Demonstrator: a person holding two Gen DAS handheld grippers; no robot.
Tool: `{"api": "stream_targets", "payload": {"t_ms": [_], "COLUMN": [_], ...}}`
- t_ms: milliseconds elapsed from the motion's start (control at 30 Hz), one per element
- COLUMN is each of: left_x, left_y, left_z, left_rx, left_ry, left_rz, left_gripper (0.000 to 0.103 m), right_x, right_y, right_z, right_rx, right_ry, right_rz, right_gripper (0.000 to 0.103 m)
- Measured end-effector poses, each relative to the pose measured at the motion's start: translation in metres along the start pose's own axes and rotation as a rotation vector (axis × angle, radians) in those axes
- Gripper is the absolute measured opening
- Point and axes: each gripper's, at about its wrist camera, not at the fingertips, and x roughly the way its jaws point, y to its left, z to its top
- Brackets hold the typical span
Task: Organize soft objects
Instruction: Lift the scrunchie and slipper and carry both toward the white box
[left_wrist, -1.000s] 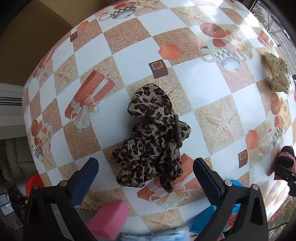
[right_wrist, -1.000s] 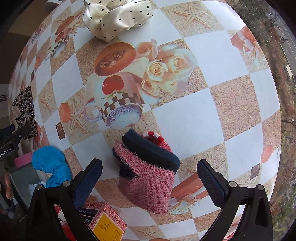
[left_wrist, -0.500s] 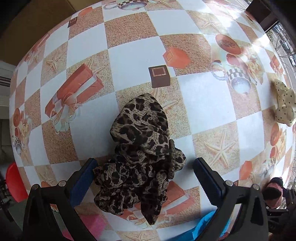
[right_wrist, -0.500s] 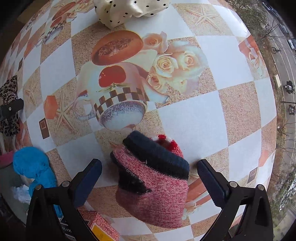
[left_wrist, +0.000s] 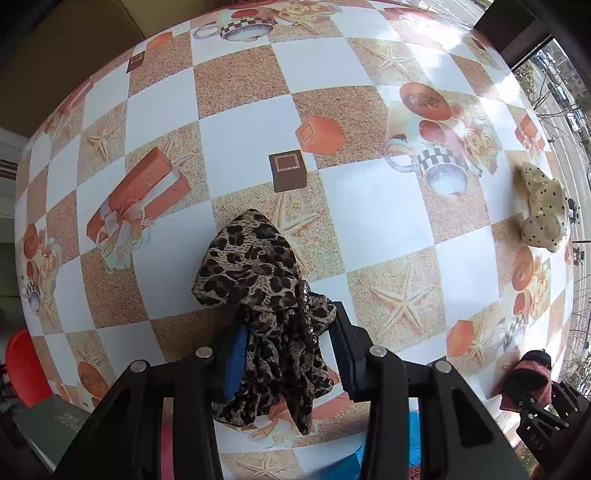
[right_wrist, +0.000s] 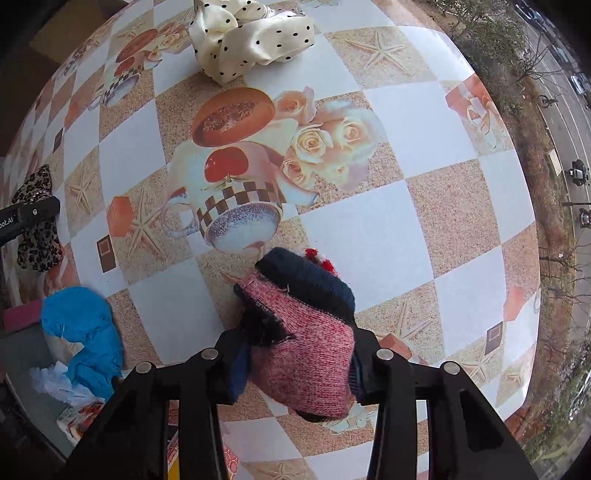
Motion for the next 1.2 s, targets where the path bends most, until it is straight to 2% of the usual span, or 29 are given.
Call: {"api": "stream_targets", "payload": {"t_ms": [33,267,467,667,867,1000,1200], "left_x": [-0.005,-0.056,-0.094,-0.125,-0.147,-0.150,-0.169], "left_y": [-0.004,-0.025,-0.038,-0.037,-0.035,-0.029,-0.015], "left_z": [-0.001,-0.034,-0.063,-0.114,-0.171,-0.198,-0.229], "left_rx": [0.014,0.140,0.206,0.245,0.270,0.264,0.261], "left_ry": [-0.018,-0.152,-0.207,-0.223,-0.214,-0.200,-0.221], "left_rz": [-0.004,-0.002,-0.030,-0.059,-0.074,-0.082,-0.111], "left_gripper": [0.041,0.041,0.041,0.041,0.042,0.042,0.042], "right_x": [-0.002,-0.032,-0.058,-0.086,-0.105,-0.119,-0.143], "right_y": [-0.004,-0.031,-0.048,-0.051,-0.034,-0.019,0.007], "right_z": [-0.002,-0.032,-0.063,-0.083,-0.104,-0.119,-0.139], "right_rx": [0.015,0.102,0.149,0.175,0.196,0.186,0.148], "right_ry": [-0.004,-0.048,-0.077,-0.113,-0.143,-0.169,-0.214], "right_rz": [0.020,0.116,0.166,0.190,0.218,0.219,0.214], "right_gripper": [0.034,0.033,0.033,0.033,0.033,0.033,0.033]}}
